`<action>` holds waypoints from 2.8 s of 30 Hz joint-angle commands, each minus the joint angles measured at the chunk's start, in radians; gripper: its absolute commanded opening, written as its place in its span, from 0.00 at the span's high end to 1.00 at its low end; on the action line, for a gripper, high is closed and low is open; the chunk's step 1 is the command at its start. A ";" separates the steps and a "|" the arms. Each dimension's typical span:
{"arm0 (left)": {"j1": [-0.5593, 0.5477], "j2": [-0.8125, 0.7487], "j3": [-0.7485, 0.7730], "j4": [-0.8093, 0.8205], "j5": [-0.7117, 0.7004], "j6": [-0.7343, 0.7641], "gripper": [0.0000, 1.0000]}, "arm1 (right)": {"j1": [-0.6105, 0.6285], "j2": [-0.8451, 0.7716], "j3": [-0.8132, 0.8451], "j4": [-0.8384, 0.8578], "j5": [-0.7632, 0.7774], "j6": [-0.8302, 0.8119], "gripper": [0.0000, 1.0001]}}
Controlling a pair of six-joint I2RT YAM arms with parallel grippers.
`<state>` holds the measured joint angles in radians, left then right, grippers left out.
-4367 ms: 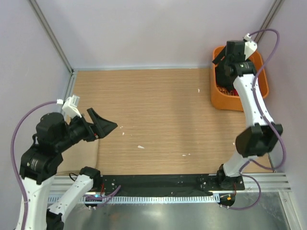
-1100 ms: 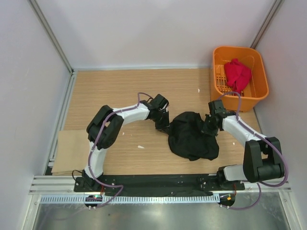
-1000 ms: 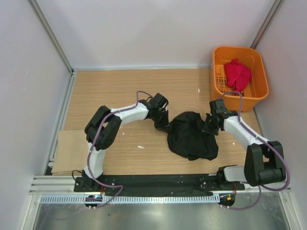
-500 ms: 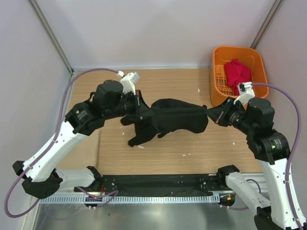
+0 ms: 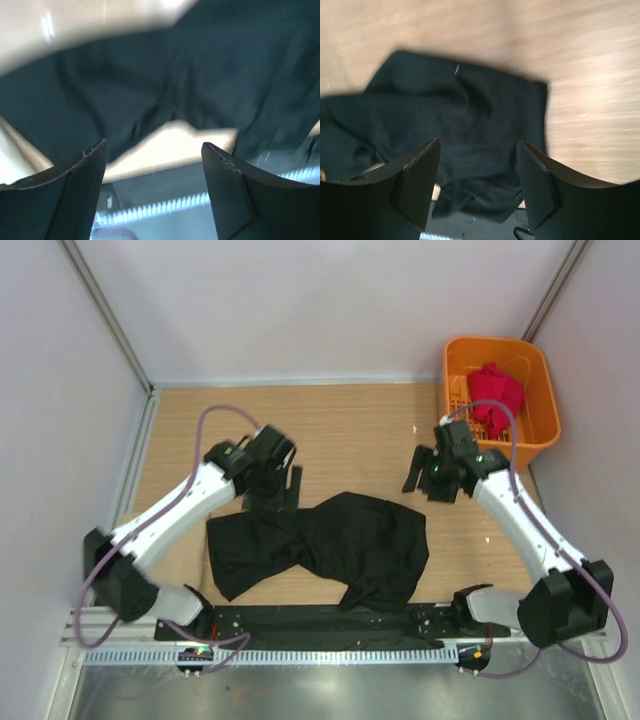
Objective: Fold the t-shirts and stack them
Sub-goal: Flatten the tshirt out
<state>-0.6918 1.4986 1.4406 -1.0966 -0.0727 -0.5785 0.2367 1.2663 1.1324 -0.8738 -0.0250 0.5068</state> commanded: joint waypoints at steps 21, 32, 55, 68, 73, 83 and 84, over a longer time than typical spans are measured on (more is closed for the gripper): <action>0.054 -0.264 -0.586 0.317 0.254 -0.164 0.21 | 0.253 -0.171 -0.525 0.015 0.076 0.292 0.34; 0.061 0.182 -0.439 0.483 0.218 -0.070 0.49 | 0.222 0.071 -0.481 0.267 0.214 0.303 0.72; 0.294 -0.123 -0.468 0.409 0.232 -0.044 0.51 | 0.050 -0.065 -0.351 0.090 0.062 0.071 0.41; 0.511 0.173 -0.384 0.504 0.368 0.026 0.38 | 0.049 -0.107 -0.608 0.269 -0.124 0.196 0.37; 0.523 0.225 -0.356 0.540 0.428 0.026 0.49 | 0.049 -0.094 -0.623 0.311 -0.141 0.223 0.41; 0.537 0.198 -0.318 0.531 0.449 -0.007 1.00 | 0.050 -0.062 -0.581 0.297 -0.161 0.240 0.93; 0.537 0.166 -0.313 0.508 0.444 -0.011 1.00 | 0.050 -0.071 -0.562 0.283 -0.144 0.240 0.99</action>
<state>-0.1619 1.7401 1.0767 -0.5804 0.3557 -0.5785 0.2859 1.2072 0.5190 -0.5755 -0.1997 0.7433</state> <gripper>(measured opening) 0.010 0.052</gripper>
